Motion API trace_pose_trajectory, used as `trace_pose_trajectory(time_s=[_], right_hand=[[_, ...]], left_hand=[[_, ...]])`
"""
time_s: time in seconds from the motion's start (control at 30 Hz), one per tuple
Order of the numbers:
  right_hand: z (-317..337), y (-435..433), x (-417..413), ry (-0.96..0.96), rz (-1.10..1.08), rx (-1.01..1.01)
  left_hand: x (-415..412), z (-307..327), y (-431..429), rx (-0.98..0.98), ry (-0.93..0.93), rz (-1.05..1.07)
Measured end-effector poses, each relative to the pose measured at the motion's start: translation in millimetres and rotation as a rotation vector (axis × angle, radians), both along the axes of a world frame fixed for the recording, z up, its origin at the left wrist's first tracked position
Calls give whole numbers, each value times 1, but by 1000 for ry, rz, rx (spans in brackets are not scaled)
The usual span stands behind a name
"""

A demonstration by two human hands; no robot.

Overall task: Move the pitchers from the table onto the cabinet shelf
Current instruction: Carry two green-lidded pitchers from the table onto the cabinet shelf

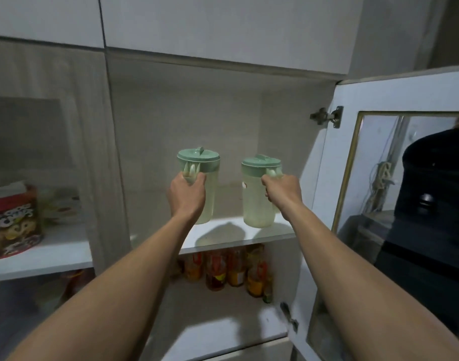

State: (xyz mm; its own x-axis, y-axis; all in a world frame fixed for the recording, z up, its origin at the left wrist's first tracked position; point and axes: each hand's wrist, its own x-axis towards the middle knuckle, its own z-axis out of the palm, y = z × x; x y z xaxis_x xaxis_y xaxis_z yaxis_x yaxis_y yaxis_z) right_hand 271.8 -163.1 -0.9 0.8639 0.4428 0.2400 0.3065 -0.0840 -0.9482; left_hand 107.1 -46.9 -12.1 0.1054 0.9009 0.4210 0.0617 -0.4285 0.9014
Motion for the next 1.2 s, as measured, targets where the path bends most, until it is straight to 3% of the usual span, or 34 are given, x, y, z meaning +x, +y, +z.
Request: trace_pose_trajectory(time_s=[0.4, 0.53, 0.83, 1.2], right_hand=[[-45, 145, 138, 11, -28, -24], [-65, 206, 197, -37, 4, -74], [-88, 301, 281, -49, 48, -52], [-107, 341, 319, 22, 87, -106]], left_hand=[[147, -47, 137, -30, 43, 27], [202, -69, 190, 22, 193, 93], [293, -103, 275, -35, 69, 77], [341, -110, 304, -89, 66, 26]])
